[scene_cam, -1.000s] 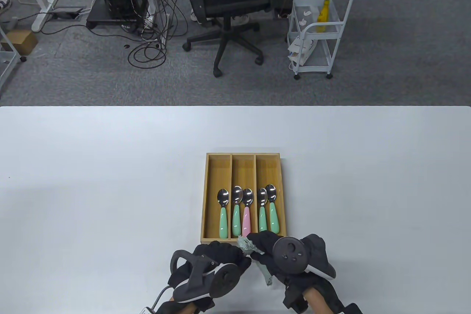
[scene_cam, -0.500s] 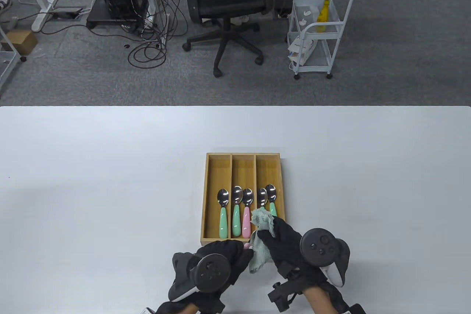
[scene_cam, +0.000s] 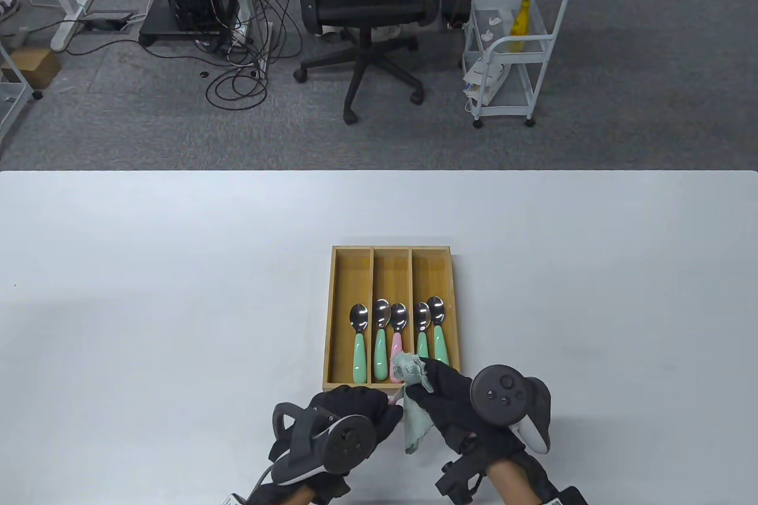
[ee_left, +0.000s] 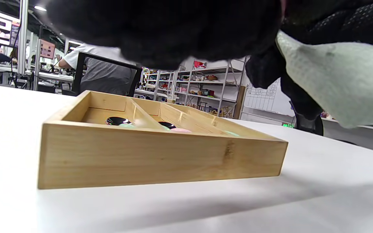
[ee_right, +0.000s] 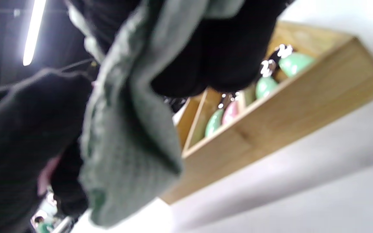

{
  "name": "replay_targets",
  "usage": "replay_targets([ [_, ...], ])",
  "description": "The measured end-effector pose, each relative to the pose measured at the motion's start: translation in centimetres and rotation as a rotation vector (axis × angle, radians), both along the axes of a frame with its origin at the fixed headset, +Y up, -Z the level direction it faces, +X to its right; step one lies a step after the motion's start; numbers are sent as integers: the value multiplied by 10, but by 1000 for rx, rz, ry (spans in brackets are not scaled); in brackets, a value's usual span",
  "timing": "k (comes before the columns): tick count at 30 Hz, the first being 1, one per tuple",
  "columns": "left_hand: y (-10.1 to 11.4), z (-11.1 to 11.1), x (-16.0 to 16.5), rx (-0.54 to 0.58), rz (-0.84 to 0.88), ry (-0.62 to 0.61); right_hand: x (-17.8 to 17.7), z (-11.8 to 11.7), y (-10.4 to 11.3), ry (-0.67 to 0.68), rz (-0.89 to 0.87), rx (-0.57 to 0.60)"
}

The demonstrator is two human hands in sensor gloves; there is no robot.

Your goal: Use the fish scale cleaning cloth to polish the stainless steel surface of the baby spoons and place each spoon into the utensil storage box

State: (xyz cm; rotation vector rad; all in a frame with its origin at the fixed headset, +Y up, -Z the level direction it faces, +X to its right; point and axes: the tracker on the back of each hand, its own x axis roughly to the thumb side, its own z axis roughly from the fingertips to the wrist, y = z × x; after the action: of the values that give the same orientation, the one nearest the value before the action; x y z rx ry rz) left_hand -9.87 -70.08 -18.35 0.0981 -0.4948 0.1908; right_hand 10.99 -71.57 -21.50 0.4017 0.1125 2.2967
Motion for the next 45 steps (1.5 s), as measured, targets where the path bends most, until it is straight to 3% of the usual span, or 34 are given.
replay_targets([
  [21, -7, 4, 14, 20, -229, -58, -29, 6, 0, 200, 534, 118],
  [28, 4, 3, 5, 21, -65, -24, -11, 8, 15, 67, 393, 225],
  [36, 8, 1, -6, -36, 135, 2, 8, 6, 19, -65, 71, 173],
  [42, 6, -1, -10, -78, 201, 4, 12, 6, 18, -140, -69, 114],
  [45, 5, -2, -10, -87, 198, 12, 15, 6, 17, -166, -56, 110],
])
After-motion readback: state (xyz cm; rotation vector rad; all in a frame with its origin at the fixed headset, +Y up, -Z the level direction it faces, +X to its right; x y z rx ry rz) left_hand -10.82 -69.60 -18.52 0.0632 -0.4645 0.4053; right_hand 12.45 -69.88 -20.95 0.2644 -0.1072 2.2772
